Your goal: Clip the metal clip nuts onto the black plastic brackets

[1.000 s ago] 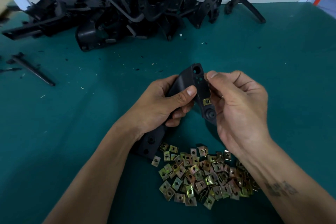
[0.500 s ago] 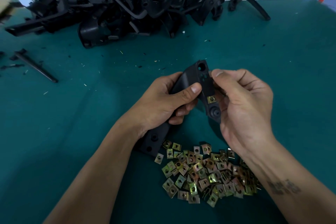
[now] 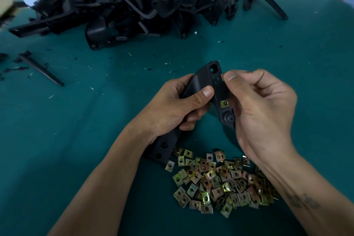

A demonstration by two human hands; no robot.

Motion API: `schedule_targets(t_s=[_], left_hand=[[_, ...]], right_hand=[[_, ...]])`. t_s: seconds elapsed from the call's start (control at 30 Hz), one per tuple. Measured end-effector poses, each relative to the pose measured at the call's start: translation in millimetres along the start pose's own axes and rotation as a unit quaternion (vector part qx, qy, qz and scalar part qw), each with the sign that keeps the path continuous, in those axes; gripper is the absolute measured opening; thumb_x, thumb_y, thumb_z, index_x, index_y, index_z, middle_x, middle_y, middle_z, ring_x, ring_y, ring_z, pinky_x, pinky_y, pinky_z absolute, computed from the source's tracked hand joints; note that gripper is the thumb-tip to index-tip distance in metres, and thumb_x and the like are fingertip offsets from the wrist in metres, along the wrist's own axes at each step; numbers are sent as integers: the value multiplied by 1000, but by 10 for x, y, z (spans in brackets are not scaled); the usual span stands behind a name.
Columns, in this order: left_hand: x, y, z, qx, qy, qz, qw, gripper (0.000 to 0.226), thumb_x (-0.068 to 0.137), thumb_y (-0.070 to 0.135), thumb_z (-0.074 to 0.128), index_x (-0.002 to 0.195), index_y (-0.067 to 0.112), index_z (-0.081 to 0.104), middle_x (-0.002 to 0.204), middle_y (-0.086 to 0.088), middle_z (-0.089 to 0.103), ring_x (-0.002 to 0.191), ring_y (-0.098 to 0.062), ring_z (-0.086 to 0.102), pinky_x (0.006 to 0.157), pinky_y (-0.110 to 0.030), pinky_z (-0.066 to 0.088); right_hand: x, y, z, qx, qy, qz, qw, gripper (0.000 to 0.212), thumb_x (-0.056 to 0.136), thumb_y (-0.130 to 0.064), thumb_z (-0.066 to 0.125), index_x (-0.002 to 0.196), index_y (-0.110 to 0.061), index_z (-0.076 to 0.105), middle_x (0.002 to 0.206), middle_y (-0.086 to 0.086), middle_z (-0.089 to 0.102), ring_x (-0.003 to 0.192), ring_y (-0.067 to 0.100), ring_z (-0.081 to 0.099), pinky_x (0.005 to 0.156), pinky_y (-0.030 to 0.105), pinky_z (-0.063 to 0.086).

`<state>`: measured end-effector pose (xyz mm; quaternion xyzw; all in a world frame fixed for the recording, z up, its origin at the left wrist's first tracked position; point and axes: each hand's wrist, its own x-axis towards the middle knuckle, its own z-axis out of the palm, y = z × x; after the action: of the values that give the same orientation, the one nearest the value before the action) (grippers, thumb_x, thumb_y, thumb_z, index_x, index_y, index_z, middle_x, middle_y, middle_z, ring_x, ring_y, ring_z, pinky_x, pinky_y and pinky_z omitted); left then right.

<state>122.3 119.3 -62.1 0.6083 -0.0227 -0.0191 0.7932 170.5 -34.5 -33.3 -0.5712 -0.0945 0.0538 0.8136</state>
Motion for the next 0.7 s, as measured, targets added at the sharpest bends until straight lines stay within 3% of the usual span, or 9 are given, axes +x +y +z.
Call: schedule_targets(t_s=[0.1, 0.23, 0.37, 0.53, 0.7], left_hand=[[-8, 2, -3, 15, -3, 7, 1000, 28, 94, 34, 62, 107, 10, 56, 68, -5, 48, 50, -11, 38, 40, -21, 33], [-11, 6, -2, 12, -5, 13, 1000, 30, 94, 34, 61, 108, 8, 56, 68, -6, 47, 49, -12, 38, 40, -21, 33], [-19, 2, -7, 8, -1, 17, 1000, 39, 93, 35, 61, 115, 3, 54, 67, -6, 46, 49, -12, 37, 40, -21, 32], [-12, 1, -17, 16, -3, 25, 1000, 40, 95, 33, 57, 109, -4, 51, 67, -4, 48, 48, -11, 37, 39, -21, 32], [-20, 4, -17, 21, 3, 19, 1000, 42, 95, 33, 56, 109, -6, 49, 66, 0, 51, 47, -9, 38, 39, -19, 32]], right_hand=[[-14, 6, 12, -12, -6, -12, 1000, 26, 87, 1, 75, 68, -16, 72, 81, 7, 75, 74, 22, 69, 72, 38, 61], [-50, -8, 30, 5, -19, -2, 1000, 22, 89, -6, 73, 69, -13, 70, 80, 8, 72, 68, 21, 65, 62, 38, 57], [-74, -48, 11, 46, -67, 22, 996, 22, 93, -20, 65, 77, -5, 67, 82, 6, 70, 76, 20, 64, 75, 47, 50], [-45, -99, -40, 28, -133, 76, 988, 35, 92, -33, 51, 96, -1, 64, 89, 3, 70, 83, 16, 65, 71, 35, 52], [-19, -93, -85, 18, -193, 99, 976, 35, 91, -33, 52, 104, -1, 58, 87, 1, 70, 76, 24, 59, 68, 36, 49]])
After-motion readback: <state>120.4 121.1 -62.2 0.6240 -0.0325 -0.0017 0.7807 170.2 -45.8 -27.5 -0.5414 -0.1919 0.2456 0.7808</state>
